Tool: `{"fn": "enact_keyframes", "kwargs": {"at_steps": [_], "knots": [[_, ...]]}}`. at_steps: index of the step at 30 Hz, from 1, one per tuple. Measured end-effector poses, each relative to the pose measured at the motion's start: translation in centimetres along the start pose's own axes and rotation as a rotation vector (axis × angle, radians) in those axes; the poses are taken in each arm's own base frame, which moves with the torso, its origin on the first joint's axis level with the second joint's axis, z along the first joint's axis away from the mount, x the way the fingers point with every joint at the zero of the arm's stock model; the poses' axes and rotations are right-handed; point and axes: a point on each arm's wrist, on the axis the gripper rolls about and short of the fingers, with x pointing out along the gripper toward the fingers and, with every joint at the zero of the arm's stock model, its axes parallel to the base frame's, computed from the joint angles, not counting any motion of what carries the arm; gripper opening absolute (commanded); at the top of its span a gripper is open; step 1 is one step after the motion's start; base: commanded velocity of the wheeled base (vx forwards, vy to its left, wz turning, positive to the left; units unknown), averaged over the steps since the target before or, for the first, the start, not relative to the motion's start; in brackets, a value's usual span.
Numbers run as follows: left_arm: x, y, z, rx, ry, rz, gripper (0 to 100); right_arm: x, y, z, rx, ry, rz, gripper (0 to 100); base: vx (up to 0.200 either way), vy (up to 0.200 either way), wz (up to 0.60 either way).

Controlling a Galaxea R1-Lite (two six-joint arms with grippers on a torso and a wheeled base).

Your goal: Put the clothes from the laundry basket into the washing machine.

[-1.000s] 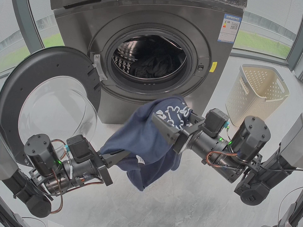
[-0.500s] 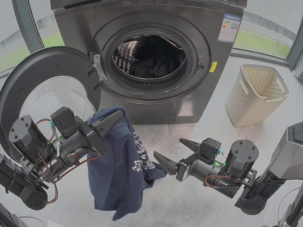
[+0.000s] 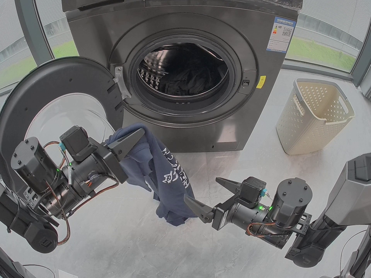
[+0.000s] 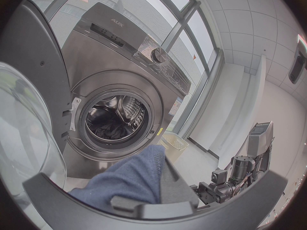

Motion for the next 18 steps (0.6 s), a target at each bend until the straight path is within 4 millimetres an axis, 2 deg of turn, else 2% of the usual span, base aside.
{"fn": "enact_keyframes", "kwargs": {"at_steps": [14, 18], "knots": [[1.1, 0.2, 0.7, 0.007, -0.061, 0.062, 0, -0.2, 2.7, -0.7, 0.026, 0.027, 0.108, 100, 0.000, 0.000, 0.00], [1.3, 0.1, 0.7, 0.005, -0.064, 0.065, 0, 0.7, 3.3, -0.8, 0.028, 0.013, 0.142, 100, 0.000, 0.000, 0.00]]}}
